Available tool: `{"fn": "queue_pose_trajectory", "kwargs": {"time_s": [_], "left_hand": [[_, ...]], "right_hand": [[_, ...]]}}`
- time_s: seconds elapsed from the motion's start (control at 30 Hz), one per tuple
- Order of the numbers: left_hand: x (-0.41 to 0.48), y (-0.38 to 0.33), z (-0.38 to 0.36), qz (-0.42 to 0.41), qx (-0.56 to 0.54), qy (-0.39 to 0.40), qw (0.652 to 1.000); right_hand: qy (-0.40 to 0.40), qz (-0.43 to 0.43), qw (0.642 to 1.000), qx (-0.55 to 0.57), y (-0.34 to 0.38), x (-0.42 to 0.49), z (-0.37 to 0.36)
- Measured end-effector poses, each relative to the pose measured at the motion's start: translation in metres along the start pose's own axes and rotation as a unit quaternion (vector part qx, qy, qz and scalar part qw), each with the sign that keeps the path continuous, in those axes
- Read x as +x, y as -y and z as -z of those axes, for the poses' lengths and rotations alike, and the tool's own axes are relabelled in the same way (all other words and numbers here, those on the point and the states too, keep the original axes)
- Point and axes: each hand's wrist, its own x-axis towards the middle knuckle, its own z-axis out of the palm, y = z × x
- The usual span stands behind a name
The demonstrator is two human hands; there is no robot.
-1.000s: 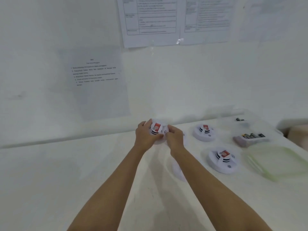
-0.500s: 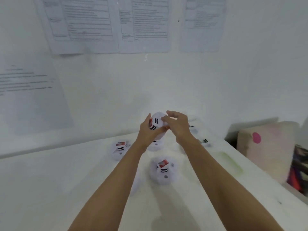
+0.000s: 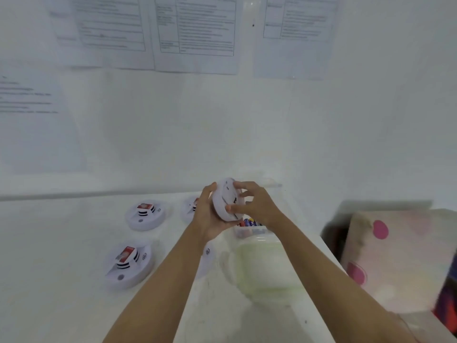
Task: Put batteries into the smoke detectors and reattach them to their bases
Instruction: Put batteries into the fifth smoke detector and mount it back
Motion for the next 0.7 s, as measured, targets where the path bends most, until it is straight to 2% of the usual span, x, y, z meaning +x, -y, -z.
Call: {"fn": "queue_pose_trajectory", "kwargs": {"time_s": [0.17, 0.4, 0.7], "left_hand": [[-0.006, -0.007, -0.003, -0.008, -0.005, -0.019, 1.000], [-0.013, -0.013, -0.005, -0.016, -0.038, -0.037, 0.998], [-0.012, -0.015, -0.018, -0.002, -0.030, -0.083, 0.996]], "right_hand": [[-0.010, 0.086, 0.992, -0.097, 0.009, 0.004, -0.009], [0.014, 0.146, 0.974, -0.173, 0.021, 0.007, -0.012], [0.059, 0.169, 0.961, -0.209, 0.026, 0.019, 0.002]]}}
